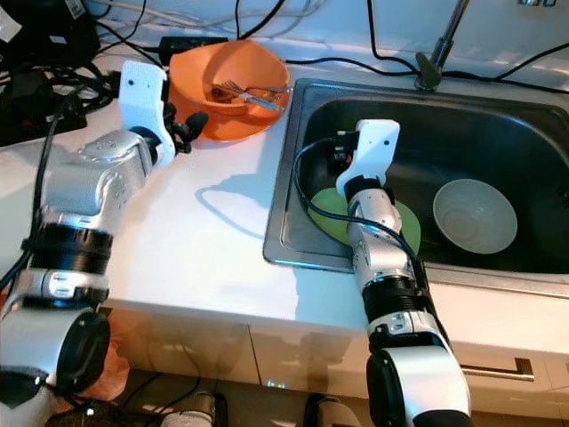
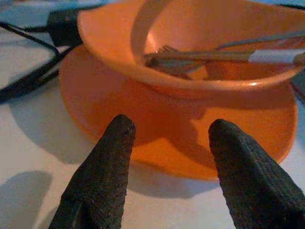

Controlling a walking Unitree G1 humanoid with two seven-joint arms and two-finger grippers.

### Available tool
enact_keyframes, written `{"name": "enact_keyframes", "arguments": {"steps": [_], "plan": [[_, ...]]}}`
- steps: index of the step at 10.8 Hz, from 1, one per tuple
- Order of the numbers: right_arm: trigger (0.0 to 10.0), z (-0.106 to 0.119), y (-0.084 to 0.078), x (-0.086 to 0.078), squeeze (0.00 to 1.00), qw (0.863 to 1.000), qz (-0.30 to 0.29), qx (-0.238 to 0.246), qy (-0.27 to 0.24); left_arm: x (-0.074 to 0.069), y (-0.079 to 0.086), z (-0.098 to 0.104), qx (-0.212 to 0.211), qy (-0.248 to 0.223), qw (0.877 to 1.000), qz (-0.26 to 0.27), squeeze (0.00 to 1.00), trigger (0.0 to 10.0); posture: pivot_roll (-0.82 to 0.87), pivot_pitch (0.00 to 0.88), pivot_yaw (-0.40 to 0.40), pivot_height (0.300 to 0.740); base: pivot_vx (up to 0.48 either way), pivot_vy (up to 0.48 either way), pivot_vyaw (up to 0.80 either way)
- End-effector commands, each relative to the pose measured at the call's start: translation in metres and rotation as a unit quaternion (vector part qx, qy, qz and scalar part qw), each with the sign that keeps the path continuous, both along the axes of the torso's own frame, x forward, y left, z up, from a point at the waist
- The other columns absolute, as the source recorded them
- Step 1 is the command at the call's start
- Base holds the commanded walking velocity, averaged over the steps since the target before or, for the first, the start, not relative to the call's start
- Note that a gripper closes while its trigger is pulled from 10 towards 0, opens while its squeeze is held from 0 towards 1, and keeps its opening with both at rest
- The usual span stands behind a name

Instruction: Kitchen organization

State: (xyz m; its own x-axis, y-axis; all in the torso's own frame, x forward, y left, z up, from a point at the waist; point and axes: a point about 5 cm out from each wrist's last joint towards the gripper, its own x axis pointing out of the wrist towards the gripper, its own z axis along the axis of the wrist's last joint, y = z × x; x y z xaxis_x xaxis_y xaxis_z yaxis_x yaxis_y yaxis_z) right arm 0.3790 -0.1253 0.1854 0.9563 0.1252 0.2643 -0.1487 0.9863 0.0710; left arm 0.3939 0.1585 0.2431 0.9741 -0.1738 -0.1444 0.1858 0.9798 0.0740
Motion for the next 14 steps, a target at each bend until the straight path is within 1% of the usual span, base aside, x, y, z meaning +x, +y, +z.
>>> {"name": "enact_keyframes", "arguments": {"steps": [1, 3, 4, 6, 7, 9, 10, 11, 12, 14], "plan": [[10.0, -0.003, 0.000, 0.000, 0.00, 1.000, -0.003, 0.003, 0.006, 0.003, -0.002, 0.002, -0.005, 0.000, 1.000, -0.006, 0.00, 10.0, 0.11, 0.102, 0.008, 0.740, 0.000, 0.000, 0.00], [10.0, -0.003, 0.000, 0.000, 0.00, 1.000, -0.003, 0.003, 0.005, 0.013, -0.002, -0.003, -0.012, 0.021, 1.000, -0.019, 0.00, 10.0, 0.10, 0.092, 0.017, 0.740, 0.000, 0.000, 0.00], [10.0, -0.003, 0.000, 0.000, 0.00, 1.000, -0.004, 0.004, 0.004, 0.018, -0.001, -0.002, -0.011, 0.013, 1.000, -0.026, 0.00, 10.0, 0.10, 0.093, 0.020, 0.740, 0.000, 0.000, 0.00], [10.0, -0.002, 0.000, 0.000, 0.00, 1.000, -0.004, 0.006, 0.003, 0.023, -0.004, 0.003, 0.004, -0.002, 0.999, -0.035, 0.00, 10.0, 0.10, 0.098, 0.021, 0.740, 0.000, 0.000, 0.00], [10.0, -0.003, 0.000, 0.000, 0.00, 1.000, -0.005, 0.007, 0.003, 0.026, -0.008, 0.003, 0.015, 0.000, 0.999, -0.046, 0.00, 10.0, 0.09, 0.102, 0.024, 0.740, 0.000, 0.000, 0.00], [10.0, -0.003, 0.000, -0.001, 0.00, 1.000, -0.006, 0.007, 0.003, 0.027, -0.012, -0.001, 0.028, 0.009, 0.998, -0.058, 0.00, 10.0, 0.09, 0.105, 0.024, 0.740, 0.000, 0.000, 0.00], [10.0, -0.003, 0.000, -0.001, 0.00, 1.000, -0.005, 0.007, 0.004, 0.027, -0.014, -0.007, 0.035, 0.021, 0.997, -0.068, 0.00, 10.0, 0.09, 0.108, 0.027, 0.740, 0.000, 0.000, 0.00], [10.0, -0.004, 0.000, -0.001, 0.00, 1.000, -0.006, 0.007, 0.004, 0.026, -0.016, -0.016, 0.045, 0.043, 0.995, -0.077, 0.00, 10.0, 0.09, 0.113, 0.029, 0.740, 0.000, 0.000, 0.00], [10.0, -0.004, -0.001, -0.002, 0.00, 1.000, -0.006, 0.007, 0.005, 0.026, -0.017, -0.021, 0.049, 0.053, 0.994, -0.082, 0.00, 10.0, 0.09, 0.115, 0.028, 0.740, 0.000, 0.000, 0.00], [10.0, -0.005, 0.000, -0.002, 0.00, 1.000, -0.006, 0.007, 0.006, 0.022, -0.017, -0.039, 0.058, 0.085, 0.991, -0.089, 0.00, 10.0, 0.09, 0.122, 0.029, 0.740, 0.000, 0.000, 0.00]]}}
